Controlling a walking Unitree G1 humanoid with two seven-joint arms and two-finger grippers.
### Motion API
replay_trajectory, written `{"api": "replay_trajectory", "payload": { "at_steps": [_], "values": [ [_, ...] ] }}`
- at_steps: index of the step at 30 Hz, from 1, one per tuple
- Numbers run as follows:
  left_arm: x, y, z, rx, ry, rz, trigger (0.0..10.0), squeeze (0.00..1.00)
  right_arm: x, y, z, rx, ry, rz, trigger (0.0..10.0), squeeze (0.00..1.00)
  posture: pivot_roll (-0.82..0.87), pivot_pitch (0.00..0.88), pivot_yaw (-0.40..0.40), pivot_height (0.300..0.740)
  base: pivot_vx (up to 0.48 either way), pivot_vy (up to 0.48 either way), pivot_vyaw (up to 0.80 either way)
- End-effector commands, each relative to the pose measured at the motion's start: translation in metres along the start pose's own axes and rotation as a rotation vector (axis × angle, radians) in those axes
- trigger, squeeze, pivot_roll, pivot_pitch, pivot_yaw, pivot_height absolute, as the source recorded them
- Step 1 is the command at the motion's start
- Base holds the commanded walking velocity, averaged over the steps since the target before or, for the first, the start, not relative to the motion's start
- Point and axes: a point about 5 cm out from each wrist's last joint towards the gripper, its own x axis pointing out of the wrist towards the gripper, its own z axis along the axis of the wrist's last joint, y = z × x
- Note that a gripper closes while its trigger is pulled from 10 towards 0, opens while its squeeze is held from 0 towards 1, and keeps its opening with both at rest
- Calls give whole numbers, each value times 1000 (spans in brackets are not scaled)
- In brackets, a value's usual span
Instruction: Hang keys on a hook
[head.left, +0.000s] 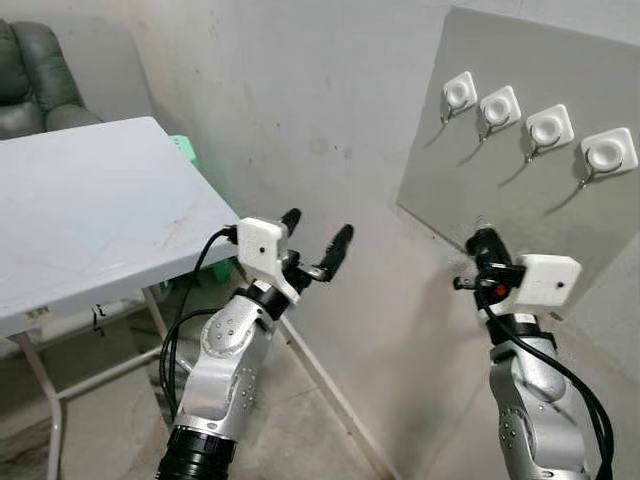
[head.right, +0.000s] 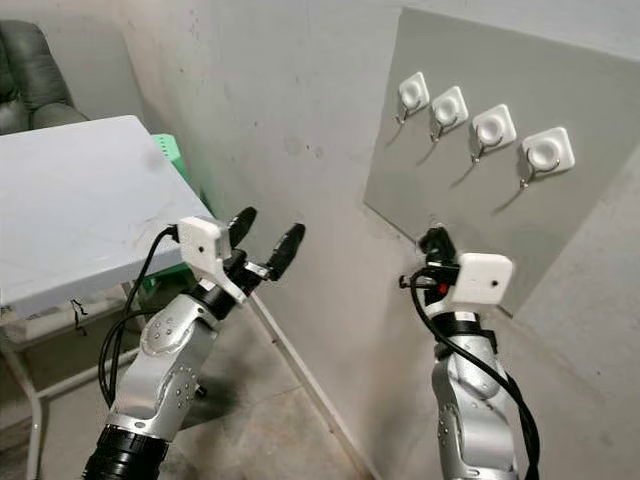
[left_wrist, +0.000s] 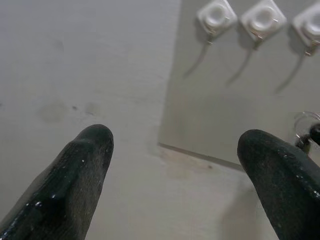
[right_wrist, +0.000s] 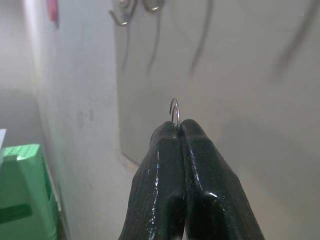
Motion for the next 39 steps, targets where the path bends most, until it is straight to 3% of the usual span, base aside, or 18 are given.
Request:
{"api": "replay_trajectory", "payload": {
  "at_steps": [1, 12, 21, 39],
  "values": [
    [4, -5, 5, 14, -3, -35, 10000, 0, 0, -3, 9, -19, -46, -11, 10000, 0, -57, 0, -7, 740, 0, 0, 0],
    [8, -7, 9, 19, -8, -71, 10000, 0, -2, 8, 26, -29, -155, 67, 10000, 0, -66, 0, -4, 740, 0, 0, 0],
    [11, -13, 17, 21, -36, -112, 10000, 0, 5, 21, 40, -28, -207, 144, 10000, 0, -57, 0, -19, 740, 0, 0, 0],
    [18, -22, 24, 46, -34, -174, 10000, 0, 45, 30, 54, -9, -254, 172, 10000, 0, -45, 0, -21, 740, 0, 0, 0]
  ]
}}
